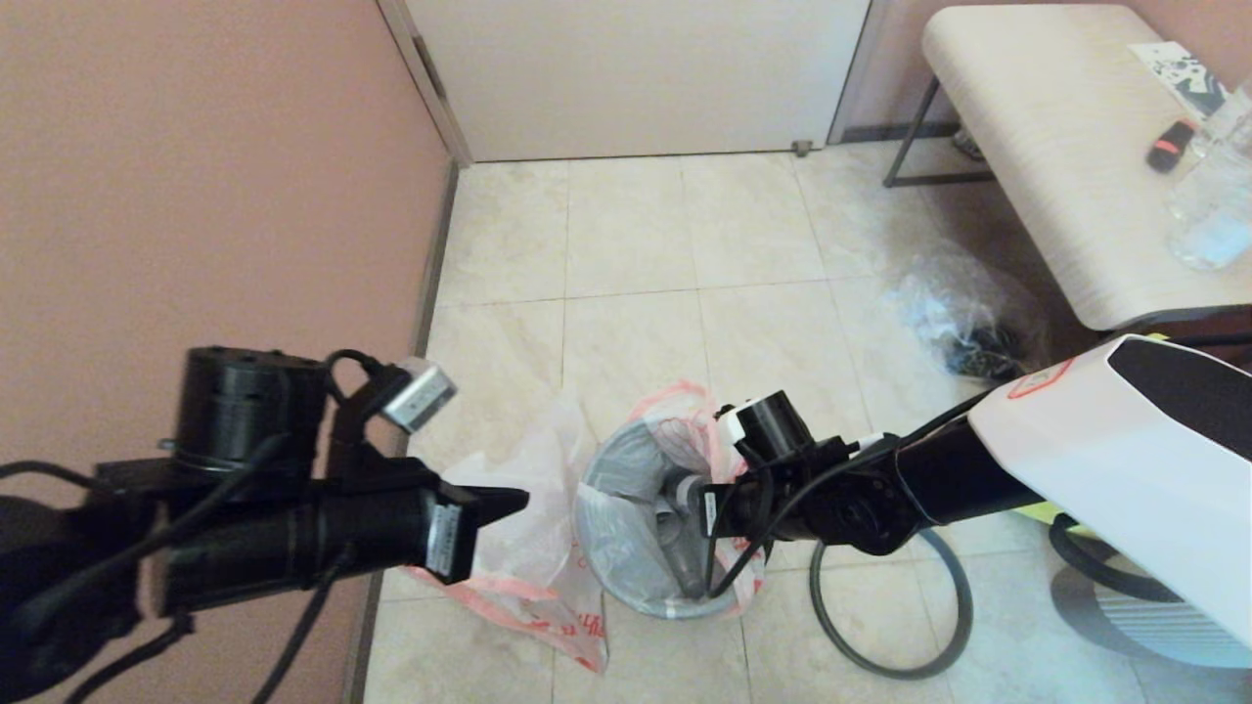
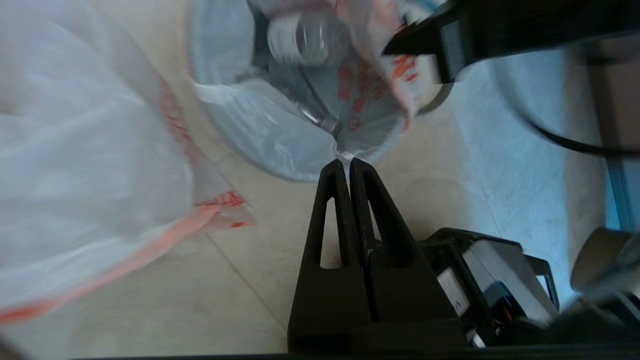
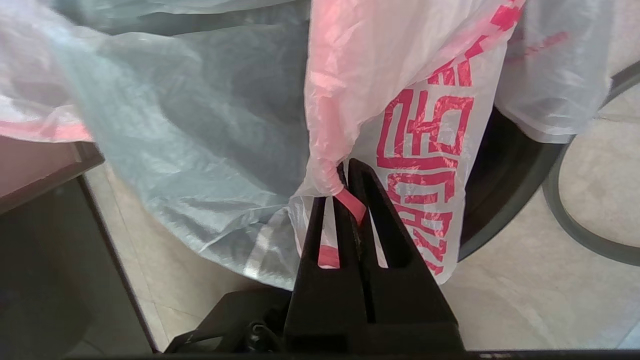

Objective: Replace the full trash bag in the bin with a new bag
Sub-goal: Place the trash bag on the floor

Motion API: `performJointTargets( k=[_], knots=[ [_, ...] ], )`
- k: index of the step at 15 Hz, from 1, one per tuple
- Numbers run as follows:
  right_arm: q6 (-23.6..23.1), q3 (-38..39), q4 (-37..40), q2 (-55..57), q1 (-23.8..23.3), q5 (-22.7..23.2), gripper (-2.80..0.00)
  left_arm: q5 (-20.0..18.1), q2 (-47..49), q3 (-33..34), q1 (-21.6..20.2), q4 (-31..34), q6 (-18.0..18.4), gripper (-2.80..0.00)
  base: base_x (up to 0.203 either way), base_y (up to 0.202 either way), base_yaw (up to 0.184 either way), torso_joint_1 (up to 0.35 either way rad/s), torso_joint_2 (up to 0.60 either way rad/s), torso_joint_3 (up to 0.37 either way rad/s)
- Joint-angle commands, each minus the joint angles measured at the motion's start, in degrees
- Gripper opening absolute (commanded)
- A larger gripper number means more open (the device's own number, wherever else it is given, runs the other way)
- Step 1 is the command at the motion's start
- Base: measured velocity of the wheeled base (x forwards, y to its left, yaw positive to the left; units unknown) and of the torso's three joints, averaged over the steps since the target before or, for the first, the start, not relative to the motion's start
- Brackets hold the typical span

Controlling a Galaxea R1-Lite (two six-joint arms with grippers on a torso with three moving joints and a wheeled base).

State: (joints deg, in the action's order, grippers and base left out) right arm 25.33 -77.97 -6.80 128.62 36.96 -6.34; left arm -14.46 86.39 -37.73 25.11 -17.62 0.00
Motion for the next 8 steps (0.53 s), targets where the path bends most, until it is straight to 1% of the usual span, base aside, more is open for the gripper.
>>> performJointTargets(
  k=[1, 2, 3, 4, 6, 8],
  knots=[
    [0.16, 0.01, -0.05, 0.55, -0.4, 0.01, -2.8, -0.11, 14.27, -1.58, 0.24, -3.12, -0.46, -0.58, 0.0, 0.0, 0.0, 0.0, 0.0, 0.0],
    [0.16, 0.01, -0.14, 0.67, -0.49, 0.01, -2.8, -0.34, 18.17, -3.21, -0.45, -4.18, -0.74, 0.0, 0.0, 0.0, 0.0, 0.0, 0.0, 0.0],
    [0.07, -0.08, -0.11, 0.76, -0.43, 0.01, -2.8, -0.63, 21.77, -5.15, -1.37, -4.95, -0.87, 0.0, 0.0, 0.0, 0.0, 0.0, 0.0, 0.0],
    [-0.13, -0.07, -0.05, 0.76, -0.31, 0.07, -2.8, -1.85, 24.99, -7.25, -3.09, -6.29, -0.88, 0.0, 0.0, 0.0, 0.0, 0.0, 0.0, 0.0],
    [-0.72, -0.08, -0.05, 1.29, -0.4, 0.1, -2.8, -6.15, 29.14, -10.8, -6.71, -11.68, -0.68, 0.0, 0.0, 0.0, 0.0, 0.0, 0.0, 0.0],
    [-0.72, -0.34, -0.05, 1.37, -0.16, 0.01, -2.8, -6.43, 31.37, -12.05, -7.48, -12.3, -0.62, 0.0, 0.0, 0.0, 0.0, 0.0, 0.0, 0.0]
  ],
)
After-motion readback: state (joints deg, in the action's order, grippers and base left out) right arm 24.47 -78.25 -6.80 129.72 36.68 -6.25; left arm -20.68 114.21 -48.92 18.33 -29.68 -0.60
